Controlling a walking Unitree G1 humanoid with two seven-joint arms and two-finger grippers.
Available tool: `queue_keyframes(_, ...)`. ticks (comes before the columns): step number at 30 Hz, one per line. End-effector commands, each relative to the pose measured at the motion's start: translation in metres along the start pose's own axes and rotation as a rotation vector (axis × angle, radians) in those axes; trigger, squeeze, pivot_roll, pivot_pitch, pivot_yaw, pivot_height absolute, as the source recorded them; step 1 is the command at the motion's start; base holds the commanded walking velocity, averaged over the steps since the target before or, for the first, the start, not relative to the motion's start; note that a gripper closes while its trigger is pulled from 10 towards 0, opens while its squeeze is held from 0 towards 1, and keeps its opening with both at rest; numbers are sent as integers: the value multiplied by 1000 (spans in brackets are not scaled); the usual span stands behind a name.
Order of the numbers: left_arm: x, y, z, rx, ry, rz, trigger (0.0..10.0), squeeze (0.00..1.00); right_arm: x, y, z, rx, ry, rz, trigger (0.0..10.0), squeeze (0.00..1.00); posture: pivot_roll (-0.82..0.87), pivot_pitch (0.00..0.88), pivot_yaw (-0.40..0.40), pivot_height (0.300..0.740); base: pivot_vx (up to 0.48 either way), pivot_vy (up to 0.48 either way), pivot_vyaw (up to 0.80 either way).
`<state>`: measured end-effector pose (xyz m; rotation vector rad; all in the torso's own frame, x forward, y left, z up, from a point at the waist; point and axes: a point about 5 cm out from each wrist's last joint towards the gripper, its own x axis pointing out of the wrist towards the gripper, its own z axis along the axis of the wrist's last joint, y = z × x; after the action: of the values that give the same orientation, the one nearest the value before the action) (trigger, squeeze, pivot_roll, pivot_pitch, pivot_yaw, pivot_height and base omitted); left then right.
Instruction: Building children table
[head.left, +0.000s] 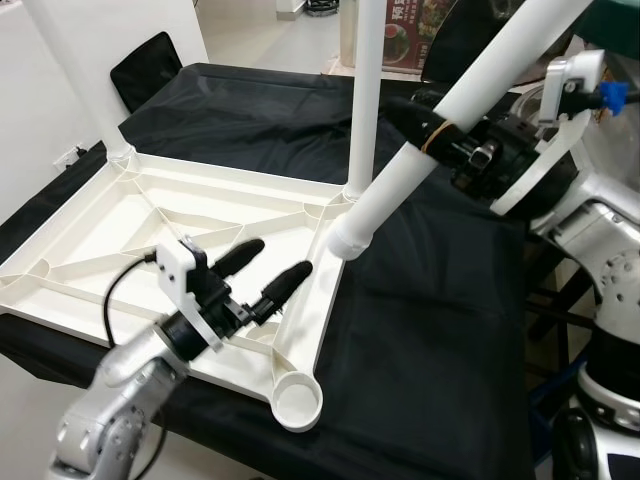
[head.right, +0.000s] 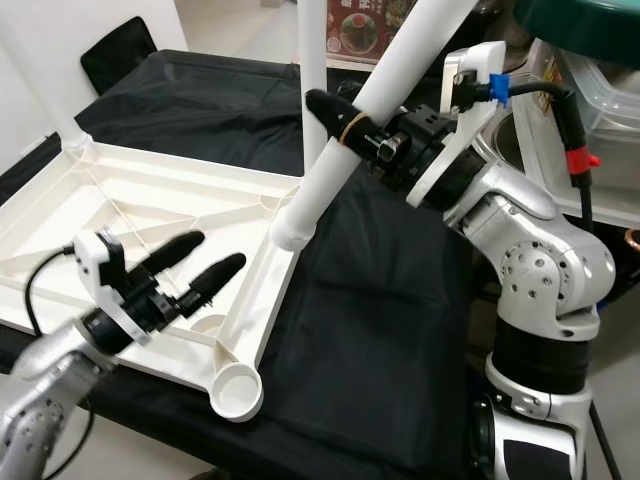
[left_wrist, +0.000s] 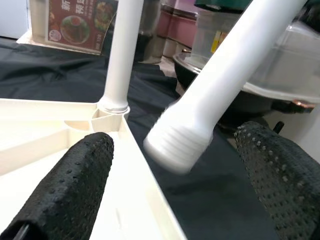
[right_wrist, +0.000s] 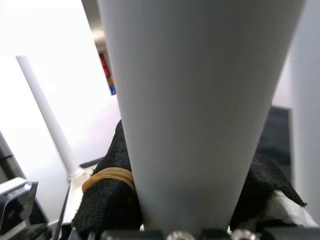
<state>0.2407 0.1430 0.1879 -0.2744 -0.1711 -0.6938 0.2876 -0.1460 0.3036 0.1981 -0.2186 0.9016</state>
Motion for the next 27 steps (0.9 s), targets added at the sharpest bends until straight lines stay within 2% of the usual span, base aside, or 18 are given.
queue_keyframes(1,4,-7,4,-18,-9,-23,10000,0,5,8,-13,-7,11,15,10000,0,-42,85,-3,740,0,-465,800)
queue_keyframes(5,12,-11,10,-10,-28,-22,10000,0,11,18,-24,-5,26,80,10000,0,-39,78,-2,740,0,-465,800)
queue_keyframes(13,17,-18,11,-6,-43,9,10000,0,9,23,-19,-20,43,183,10000,0,-44,69,-9,740,0,-446,800)
queue_keyframes(16,19,-18,11,-14,-45,19,10000,0,9,26,-19,-42,67,226,10000,0,-47,65,-14,740,0,0,800)
queue_keyframes(22,17,-10,14,25,-40,56,10000,0,9,27,-23,-87,103,252,10000,0,-47,64,-16,740,0,0,800)
queue_keyframes(24,13,-2,19,55,-37,70,10000,0,9,27,-23,-106,113,260,10000,0,-47,65,-16,740,0,0,800)
queue_keyframes(26,13,-2,19,55,-37,70,10000,0,9,27,-23,-106,113,260,10000,0,-47,65,-16,740,0,0,800)
queue_keyframes(27,8,5,25,92,-35,80,10000,0,9,27,-24,-128,131,276,10000,0,-51,67,-17,740,0,0,800)
